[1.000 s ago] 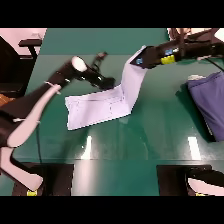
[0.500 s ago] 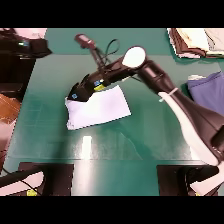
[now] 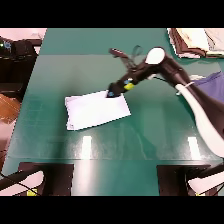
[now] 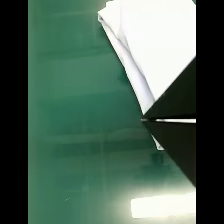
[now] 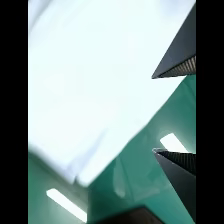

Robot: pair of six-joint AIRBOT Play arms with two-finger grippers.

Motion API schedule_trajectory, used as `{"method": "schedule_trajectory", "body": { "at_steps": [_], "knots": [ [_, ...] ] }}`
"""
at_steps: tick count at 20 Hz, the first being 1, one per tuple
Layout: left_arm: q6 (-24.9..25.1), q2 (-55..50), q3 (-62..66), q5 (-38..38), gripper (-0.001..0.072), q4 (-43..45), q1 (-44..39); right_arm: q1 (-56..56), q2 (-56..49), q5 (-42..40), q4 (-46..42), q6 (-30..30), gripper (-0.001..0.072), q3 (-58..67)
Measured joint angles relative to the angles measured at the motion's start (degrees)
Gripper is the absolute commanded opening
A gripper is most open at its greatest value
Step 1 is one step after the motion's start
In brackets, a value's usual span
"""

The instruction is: Fold the shirts.

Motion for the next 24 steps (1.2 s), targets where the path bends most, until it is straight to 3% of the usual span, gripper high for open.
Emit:
{"method": "schedule_trajectory", "body": {
  "at_steps": [5, 11, 14, 16, 24],
  "knots": [
    [0.2, 0.1, 0.0, -0.3, 0.0028, -0.5, -0.8, -10.6, 1.6, -4.6, -0.4, 3.9, 0.0657, -12.2],
    [1.3, 0.1, -1.7, 2.1, 0.0028, -1.2, -5.4, -10.1, -5.5, -7.1, 3.9, 4.8, 0.0608, -13.2],
    [1.7, 0.0, -2.2, 2.9, 0.0028, -1.3, -8.2, -6.7, -11.1, -6.5, 8.1, 5.0, 0.0384, -8.9],
    [2.7, 0.0, -2.4, 3.2, 0.0028, -1.4, -9.5, -4.2, -14.7, -5.9, 10.1, 5.0, 0.0029, -5.2],
    [4.1, 0.0, -2.5, 1.8, 0.0027, -3.0, -10.8, -4.7, -14.3, -7.0, 10.7, 4.0, 0.0015, 5.8]
  ]
}}
